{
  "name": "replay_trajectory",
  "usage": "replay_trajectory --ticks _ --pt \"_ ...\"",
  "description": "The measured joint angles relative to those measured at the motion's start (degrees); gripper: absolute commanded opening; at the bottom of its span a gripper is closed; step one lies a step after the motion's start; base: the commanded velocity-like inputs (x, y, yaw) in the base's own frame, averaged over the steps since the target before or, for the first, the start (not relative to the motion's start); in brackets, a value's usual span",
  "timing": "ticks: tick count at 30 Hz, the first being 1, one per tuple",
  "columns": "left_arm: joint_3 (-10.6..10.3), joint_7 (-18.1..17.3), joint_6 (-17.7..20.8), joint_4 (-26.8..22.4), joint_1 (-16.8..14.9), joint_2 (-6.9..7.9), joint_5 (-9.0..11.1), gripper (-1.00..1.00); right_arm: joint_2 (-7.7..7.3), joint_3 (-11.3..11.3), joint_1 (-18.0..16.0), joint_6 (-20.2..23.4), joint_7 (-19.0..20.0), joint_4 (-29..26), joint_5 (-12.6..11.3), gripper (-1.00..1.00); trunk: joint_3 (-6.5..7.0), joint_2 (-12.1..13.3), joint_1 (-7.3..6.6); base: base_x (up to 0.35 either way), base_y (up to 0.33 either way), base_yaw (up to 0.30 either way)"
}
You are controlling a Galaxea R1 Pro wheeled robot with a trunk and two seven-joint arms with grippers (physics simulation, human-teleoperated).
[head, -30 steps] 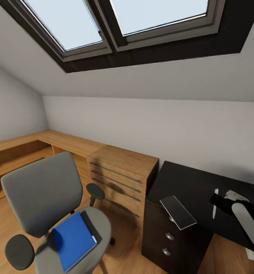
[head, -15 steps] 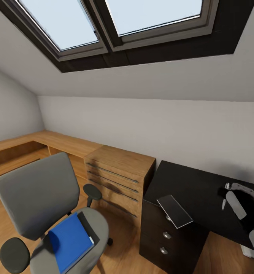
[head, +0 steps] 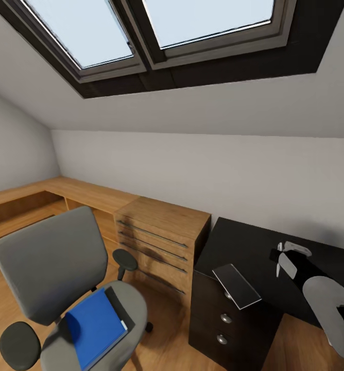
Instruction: In the bedroom, organize the workspace by keeping the computer under the desk, ensuring the monitor is on the desk, placing the keyboard on the desk next to the monitor, placing the mouse on the desk next to the keyboard, moving the folder from the swivel chair onto the desk next to the mouse, stacking the notebook on top of the folder with the pen on top of the notebook, and positioning the swivel chair next to the desk.
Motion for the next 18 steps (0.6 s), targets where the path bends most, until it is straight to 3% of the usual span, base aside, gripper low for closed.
replay_trajectory --ticks 5,18 --pt "0.1 -0.1 0.0 -0.6 0.0 0.12 0.1 1.0 -0.04 0.1 0.0 0.8 -0.1 0.3 0.2 -1.0 0.0 0.0 0.0 0.0 0.0 0.0" --pt "0.1 0.0 -0.1 -0.8 0.0 0.09 0.1 1.0 -0.58 0.5 0.1 1.5 0.0 2.3 0.3 -1.0 -2.33 -5.2 2.85 0.0 0.0 0.0"
